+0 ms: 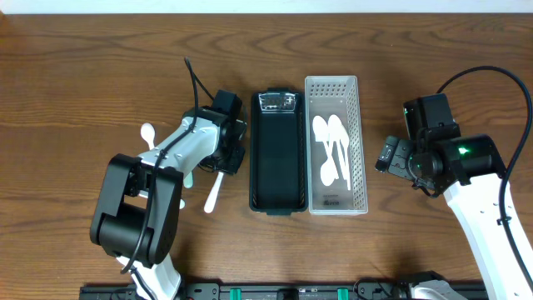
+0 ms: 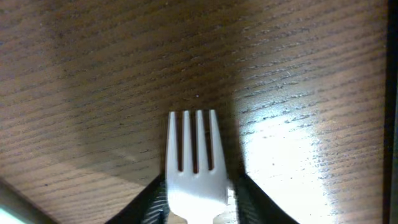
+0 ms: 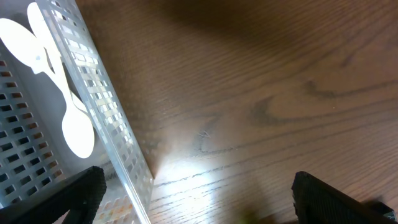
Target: Pack container
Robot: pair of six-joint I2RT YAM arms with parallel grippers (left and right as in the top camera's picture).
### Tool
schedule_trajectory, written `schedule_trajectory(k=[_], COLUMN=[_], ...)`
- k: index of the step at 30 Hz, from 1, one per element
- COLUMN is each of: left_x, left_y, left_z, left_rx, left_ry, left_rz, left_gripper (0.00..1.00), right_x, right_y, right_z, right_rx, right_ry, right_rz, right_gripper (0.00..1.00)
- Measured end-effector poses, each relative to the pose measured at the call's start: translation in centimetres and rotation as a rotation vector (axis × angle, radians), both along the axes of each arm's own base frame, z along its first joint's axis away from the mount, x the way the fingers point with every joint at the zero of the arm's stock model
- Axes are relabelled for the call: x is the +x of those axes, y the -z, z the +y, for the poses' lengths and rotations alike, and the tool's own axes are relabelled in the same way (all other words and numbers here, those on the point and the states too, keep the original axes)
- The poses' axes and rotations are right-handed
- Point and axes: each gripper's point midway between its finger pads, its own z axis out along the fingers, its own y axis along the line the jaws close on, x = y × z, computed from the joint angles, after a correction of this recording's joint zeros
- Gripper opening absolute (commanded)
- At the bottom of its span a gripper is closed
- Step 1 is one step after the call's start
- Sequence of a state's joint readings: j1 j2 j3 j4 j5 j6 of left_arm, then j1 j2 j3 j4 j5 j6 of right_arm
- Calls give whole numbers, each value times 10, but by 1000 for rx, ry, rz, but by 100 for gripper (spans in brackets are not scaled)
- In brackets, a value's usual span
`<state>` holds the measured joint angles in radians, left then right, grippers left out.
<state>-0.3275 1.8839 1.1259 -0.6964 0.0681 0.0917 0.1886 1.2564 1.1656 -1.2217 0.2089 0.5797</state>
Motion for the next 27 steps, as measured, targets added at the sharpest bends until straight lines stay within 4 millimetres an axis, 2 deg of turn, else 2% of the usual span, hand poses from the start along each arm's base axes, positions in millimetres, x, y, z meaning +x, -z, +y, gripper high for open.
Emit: schedule_trajectory(k=[8, 14, 17, 19, 22, 24, 27], left_x=[0, -1, -7, -8, 5, 17, 34], left_y=[0, -1, -3, -11, -41, -75, -140], left_z=[0, 1, 7, 12, 13, 11, 1], left_rx=[1, 4, 38, 71, 87, 75, 15], left_ry=[2, 2, 1, -10, -31, -55, -99], left_rz=[1, 5, 33, 48, 4, -65, -234], left_gripper=[24, 11, 6, 6, 6, 6, 6], right_x=[0, 0, 0, 0, 0, 1, 3], right_y=[0, 0, 0, 0, 0, 0, -1], right_z=[0, 0, 0, 0, 0, 1, 1], right_rx=[0, -1, -2, -2, -3, -4, -5], right_ry=[0, -2, -6, -7, -14, -21, -33], right_rz=[0, 0, 2, 2, 2, -2, -9], right_gripper=[99, 99, 99, 99, 99, 99, 99])
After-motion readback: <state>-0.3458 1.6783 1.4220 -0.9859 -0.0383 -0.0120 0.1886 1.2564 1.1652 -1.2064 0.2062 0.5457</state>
